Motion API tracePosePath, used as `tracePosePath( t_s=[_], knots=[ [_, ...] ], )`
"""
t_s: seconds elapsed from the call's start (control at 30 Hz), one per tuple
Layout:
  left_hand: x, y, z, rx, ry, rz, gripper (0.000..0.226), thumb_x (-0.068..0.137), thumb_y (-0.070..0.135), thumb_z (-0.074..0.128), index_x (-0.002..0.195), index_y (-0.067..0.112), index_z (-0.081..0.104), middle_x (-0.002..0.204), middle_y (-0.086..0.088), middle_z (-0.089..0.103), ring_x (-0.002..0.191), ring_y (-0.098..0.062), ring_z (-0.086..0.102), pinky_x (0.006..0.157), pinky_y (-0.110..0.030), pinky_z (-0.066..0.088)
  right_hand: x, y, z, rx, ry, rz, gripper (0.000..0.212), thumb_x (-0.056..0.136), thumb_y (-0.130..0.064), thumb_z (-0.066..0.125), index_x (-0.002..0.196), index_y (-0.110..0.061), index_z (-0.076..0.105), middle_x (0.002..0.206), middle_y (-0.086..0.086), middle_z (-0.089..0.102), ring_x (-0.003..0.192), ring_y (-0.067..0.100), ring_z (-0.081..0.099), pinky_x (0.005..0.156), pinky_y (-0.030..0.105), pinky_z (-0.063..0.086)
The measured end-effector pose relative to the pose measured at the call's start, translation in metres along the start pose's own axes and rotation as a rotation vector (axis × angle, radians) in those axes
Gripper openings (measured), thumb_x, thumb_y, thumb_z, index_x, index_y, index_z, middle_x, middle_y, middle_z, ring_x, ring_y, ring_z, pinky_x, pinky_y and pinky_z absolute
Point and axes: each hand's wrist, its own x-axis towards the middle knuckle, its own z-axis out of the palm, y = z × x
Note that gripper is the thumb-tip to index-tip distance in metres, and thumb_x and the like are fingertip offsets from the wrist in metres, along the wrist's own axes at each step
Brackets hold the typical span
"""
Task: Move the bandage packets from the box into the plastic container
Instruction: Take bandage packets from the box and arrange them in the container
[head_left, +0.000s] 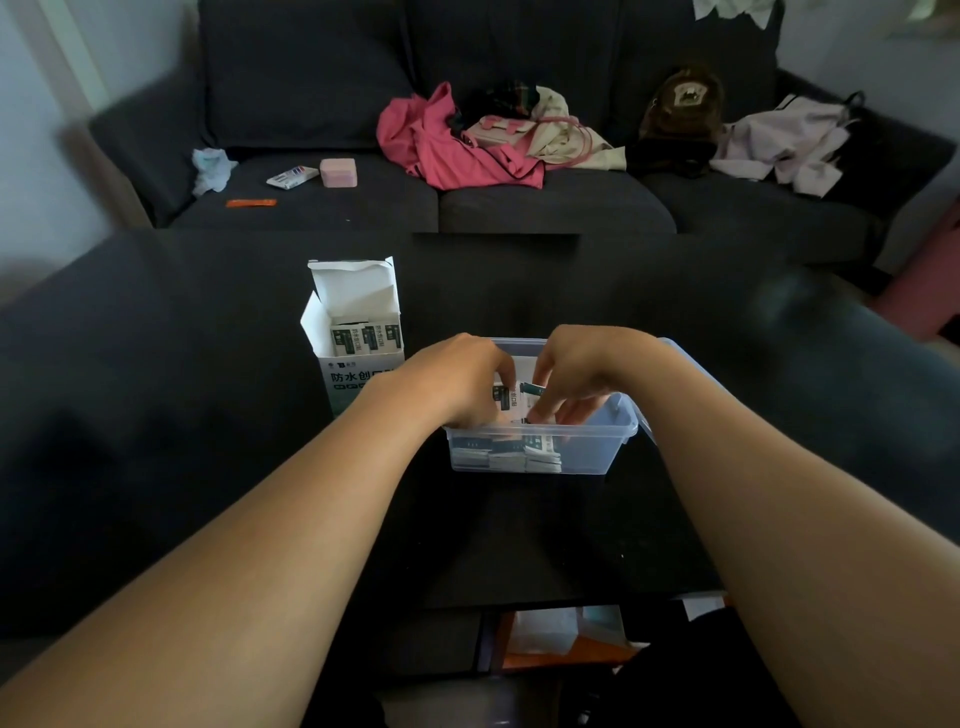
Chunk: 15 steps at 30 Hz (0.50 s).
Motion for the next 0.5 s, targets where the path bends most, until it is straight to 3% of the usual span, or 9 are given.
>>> tracePosePath(
  t_s=[0.17, 0.3, 0.37, 0.43, 0.5],
  knots=[
    [-0.001, -0.001, -0.002, -0.020, 0.005, 0.017, 0.050, 0.085, 0.038, 0.079, 0.132, 0.033, 0.063, 0.137, 0.002, 0.058, 0.117, -0.019, 0.059, 0.093, -0.034, 0.052, -0.006, -0.002, -0.003, -0.041, 0.017, 0.023, 0.053, 0.082, -0.020, 0.081, 0.128, -0.004, 0.061, 0.095, 0.014, 0.076, 0.077, 0.021, 0.077, 0.068, 0.029, 0.062],
    [-0.013, -0.001, -0.012, -0.153, 0.138, 0.109, 0.041, 0.090, 0.041, 0.074, 0.128, 0.029, 0.066, 0.116, 0.007, 0.067, 0.102, -0.011, 0.063, 0.087, -0.030, 0.053, -0.020, -0.002, -0.020, 0.066, 0.125, -0.030, 0.038, 0.085, -0.017, 0.077, 0.119, -0.007, 0.064, 0.092, 0.014, 0.075, 0.068, 0.020, 0.077, 0.057, 0.025, 0.059],
    [-0.020, -0.007, -0.022, -0.301, 0.403, 0.181, 0.025, 0.090, 0.035, 0.075, 0.112, 0.025, 0.073, 0.095, 0.010, 0.070, 0.084, -0.004, 0.065, 0.077, -0.029, 0.057, -0.023, -0.009, -0.027, 0.094, 0.277, -0.184, 0.025, 0.087, -0.018, 0.076, 0.110, -0.009, 0.069, 0.086, 0.012, 0.076, 0.066, 0.018, 0.076, 0.053, 0.021, 0.058],
    [-0.030, -0.022, -0.036, -0.412, 0.796, 0.224, 0.007, 0.088, 0.022, 0.075, 0.095, 0.019, 0.074, 0.076, 0.012, 0.065, 0.065, -0.001, 0.060, 0.064, -0.023, 0.054, -0.025, -0.029, -0.025, 0.140, 0.458, -0.368, 0.013, 0.088, -0.020, 0.076, 0.097, -0.011, 0.074, 0.080, 0.010, 0.076, 0.065, 0.018, 0.075, 0.050, 0.018, 0.056],
    [-0.040, -0.040, -0.048, -0.478, 1.179, 0.178, 0.002, 0.085, 0.013, 0.071, 0.086, 0.015, 0.071, 0.070, 0.009, 0.062, 0.060, -0.005, 0.057, 0.058, -0.018, 0.046, -0.027, -0.054, -0.016, 0.193, 0.571, -0.522, 0.007, 0.086, -0.022, 0.078, 0.089, -0.016, 0.077, 0.077, 0.003, 0.075, 0.065, 0.013, 0.073, 0.051, 0.017, 0.055]
  ],
)
